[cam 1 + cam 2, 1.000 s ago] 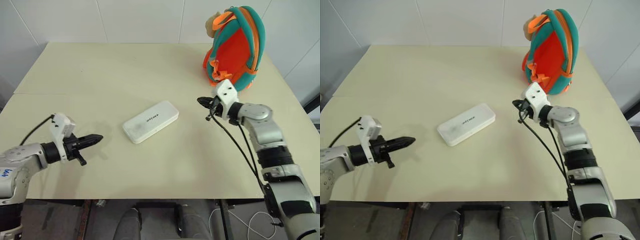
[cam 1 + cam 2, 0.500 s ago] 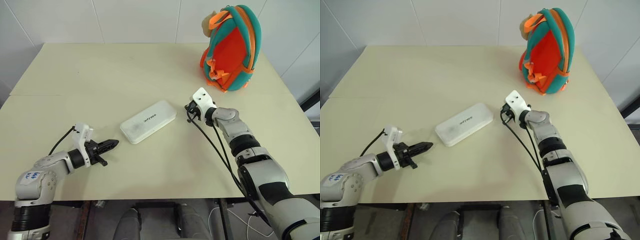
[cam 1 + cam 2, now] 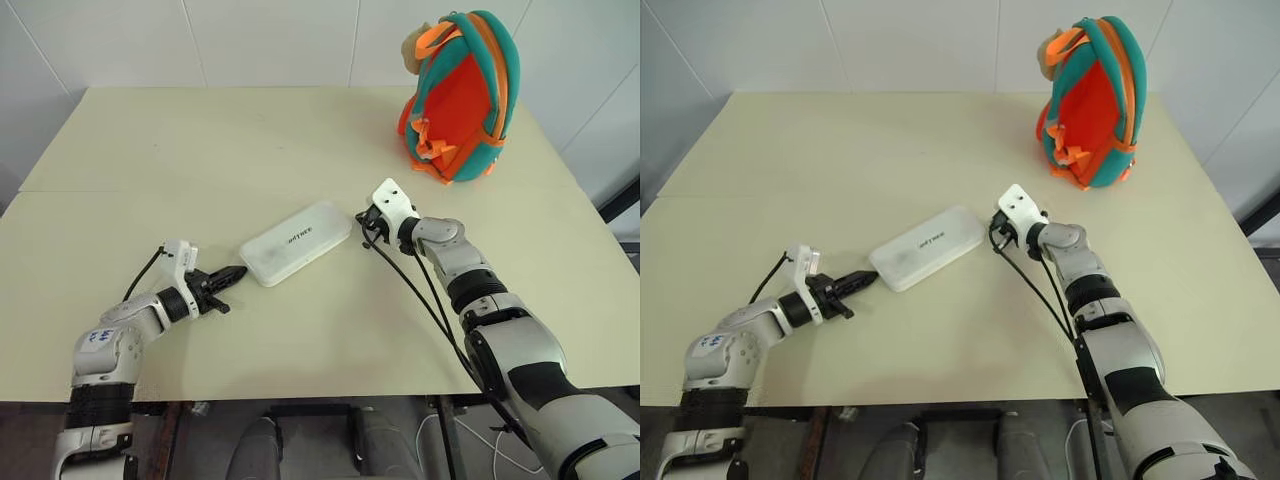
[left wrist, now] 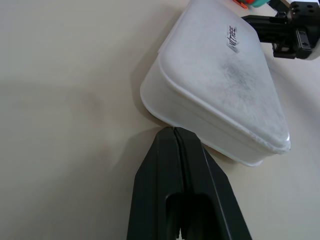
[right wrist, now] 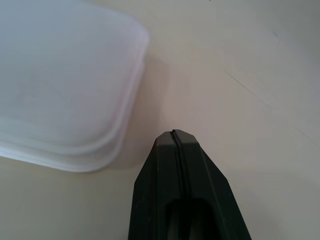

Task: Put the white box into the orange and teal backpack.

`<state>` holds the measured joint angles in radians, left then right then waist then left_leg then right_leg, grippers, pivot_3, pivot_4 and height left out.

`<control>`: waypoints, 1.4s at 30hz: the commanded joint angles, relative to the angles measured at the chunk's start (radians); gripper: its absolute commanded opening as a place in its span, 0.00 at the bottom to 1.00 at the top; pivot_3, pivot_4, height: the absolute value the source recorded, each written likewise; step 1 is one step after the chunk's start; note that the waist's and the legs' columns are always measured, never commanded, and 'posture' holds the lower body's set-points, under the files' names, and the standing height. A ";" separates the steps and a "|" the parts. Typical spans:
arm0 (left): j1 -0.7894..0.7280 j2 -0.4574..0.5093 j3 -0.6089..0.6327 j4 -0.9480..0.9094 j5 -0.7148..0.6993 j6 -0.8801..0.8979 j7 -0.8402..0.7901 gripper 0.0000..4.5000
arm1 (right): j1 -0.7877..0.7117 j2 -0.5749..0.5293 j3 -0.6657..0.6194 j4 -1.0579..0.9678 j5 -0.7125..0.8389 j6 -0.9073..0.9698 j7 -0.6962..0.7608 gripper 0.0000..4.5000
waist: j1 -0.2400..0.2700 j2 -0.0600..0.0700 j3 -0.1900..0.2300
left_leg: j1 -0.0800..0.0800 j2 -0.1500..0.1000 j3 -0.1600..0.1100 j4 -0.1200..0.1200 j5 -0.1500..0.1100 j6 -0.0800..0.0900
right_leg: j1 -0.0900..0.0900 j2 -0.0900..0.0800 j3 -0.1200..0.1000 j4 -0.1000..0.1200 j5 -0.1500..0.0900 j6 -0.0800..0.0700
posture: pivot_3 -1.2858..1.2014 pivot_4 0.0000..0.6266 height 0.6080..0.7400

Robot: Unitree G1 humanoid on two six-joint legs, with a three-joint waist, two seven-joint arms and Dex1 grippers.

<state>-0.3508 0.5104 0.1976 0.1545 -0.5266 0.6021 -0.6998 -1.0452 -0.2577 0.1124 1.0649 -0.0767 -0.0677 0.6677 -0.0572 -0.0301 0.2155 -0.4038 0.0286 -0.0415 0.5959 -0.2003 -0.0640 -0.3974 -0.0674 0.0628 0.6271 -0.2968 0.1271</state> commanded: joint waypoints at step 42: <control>-0.010 0.174 -0.176 -0.238 0.053 0.138 -0.252 0.00 | 0.477 -0.302 0.117 -1.188 0.145 0.592 0.535 0.00 | 0.007 0.001 0.000 | -0.001 0.001 -0.002 0.000 0.000 -0.002 | 0.000 0.002 0.000 -0.003 -0.001 -0.002 | 0.52 0.24 1.00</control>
<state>-0.3682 0.7023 0.0734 0.0108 -0.4238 0.7278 -0.8936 -0.5672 -0.5806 0.2122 -0.0246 -0.0046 0.5198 1.1774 -0.0498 -0.0294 0.2150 -0.4045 0.0301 -0.0432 0.5955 -0.2008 -0.0660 -0.3973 -0.0657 0.0626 0.6241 -0.2976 0.1247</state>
